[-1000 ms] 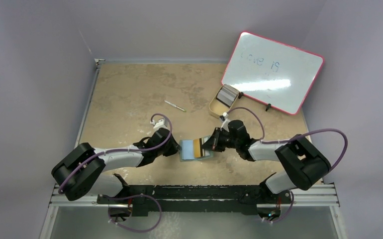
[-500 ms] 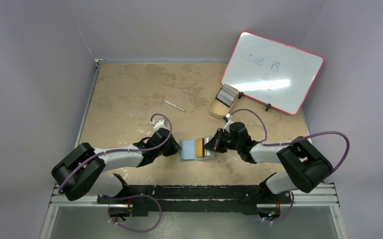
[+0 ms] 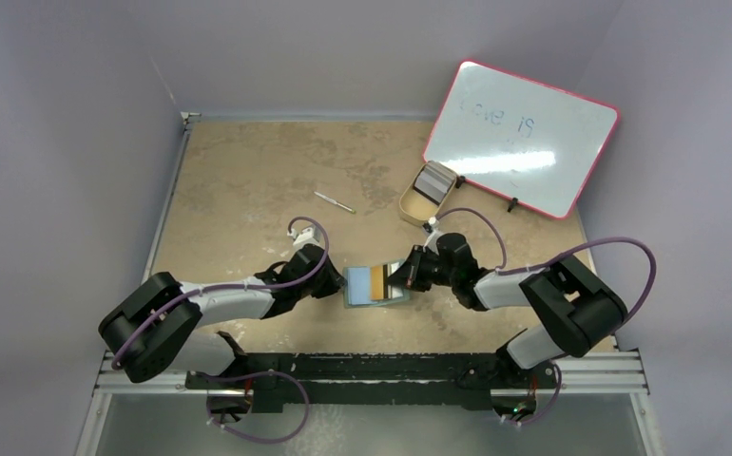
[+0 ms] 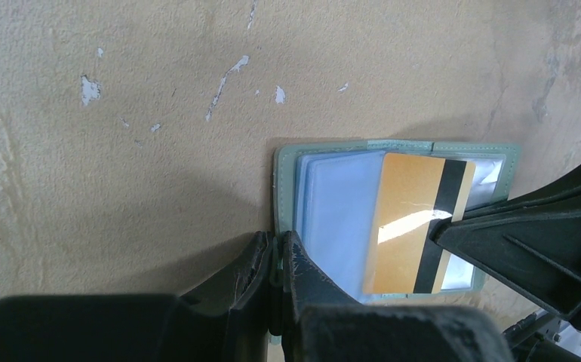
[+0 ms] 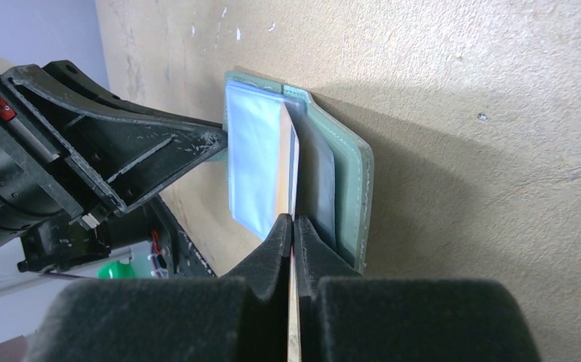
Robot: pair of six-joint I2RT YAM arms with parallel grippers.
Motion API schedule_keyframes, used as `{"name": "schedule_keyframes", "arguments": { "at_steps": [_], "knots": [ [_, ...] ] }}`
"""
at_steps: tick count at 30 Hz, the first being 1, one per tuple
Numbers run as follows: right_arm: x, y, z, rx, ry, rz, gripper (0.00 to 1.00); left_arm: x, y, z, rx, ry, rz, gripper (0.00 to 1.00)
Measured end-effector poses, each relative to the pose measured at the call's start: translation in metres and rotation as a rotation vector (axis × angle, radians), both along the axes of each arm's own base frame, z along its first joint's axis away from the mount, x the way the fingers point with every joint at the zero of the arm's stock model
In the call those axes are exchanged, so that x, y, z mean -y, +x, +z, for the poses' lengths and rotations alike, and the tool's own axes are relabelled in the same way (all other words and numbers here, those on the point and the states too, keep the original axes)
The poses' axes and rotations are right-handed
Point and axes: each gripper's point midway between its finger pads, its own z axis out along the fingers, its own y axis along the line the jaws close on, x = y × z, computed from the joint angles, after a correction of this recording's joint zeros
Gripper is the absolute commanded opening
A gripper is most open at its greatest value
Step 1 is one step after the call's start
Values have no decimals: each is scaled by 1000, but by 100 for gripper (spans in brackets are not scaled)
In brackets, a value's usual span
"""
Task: Put the credit cards into the card holder
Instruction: Insert the credit card into the card holder.
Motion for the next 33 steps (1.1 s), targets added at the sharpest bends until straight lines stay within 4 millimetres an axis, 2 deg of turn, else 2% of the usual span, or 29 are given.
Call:
{"name": "schedule_keyframes", "arguments": {
  "at_steps": [21, 28, 33],
  "knots": [
    [-3, -6, -7, -44, -32, 22, 1, 2, 1, 0, 0, -8, 5, 0],
    [-17, -6, -9, -68, -84, 60, 30, 2, 1, 0, -1, -10, 8, 0],
    [-16, -4, -9, -68, -168, 71, 37, 2, 1, 0, -5, -14, 13, 0]
  ]
}}
